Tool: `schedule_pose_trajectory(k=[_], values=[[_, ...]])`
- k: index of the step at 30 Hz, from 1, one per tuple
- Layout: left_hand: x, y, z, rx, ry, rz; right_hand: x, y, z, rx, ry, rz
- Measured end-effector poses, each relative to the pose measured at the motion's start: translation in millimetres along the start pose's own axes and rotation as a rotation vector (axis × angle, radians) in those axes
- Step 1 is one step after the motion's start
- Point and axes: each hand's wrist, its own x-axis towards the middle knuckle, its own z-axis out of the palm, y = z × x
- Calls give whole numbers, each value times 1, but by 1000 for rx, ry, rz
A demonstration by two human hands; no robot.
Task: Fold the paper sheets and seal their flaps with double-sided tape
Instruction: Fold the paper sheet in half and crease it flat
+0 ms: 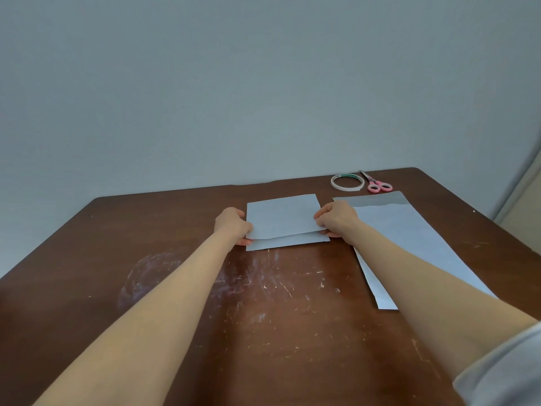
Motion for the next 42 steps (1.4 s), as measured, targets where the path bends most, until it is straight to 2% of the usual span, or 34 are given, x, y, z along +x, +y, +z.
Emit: schedule_pose_trajectory(k=[12,17,19,22,26,28,37,42], values=[[-6,4,-2,153,-61,5,-3,-3,-5,-81,-82,69],[5,10,-1,254,-61,37,-1,-7,-7,-216,-155,62],[12,15,-1,326,-77,46,8,-7,-9,-254,-89,10],[19,26,1,432,-198,4,25,-10,-10,-225,57,-99],[34,39,-3,479,-343,-58,47,-23,-5,-167,91,-83],[42,46,-8,452,-316,-40,55,-28,-2,-172,98,-72],[83,34,12,120,65,48,77,-24,5,-67,90,2],[95,27,19,-93,68,-4,84,-26,9,46,140,10]])
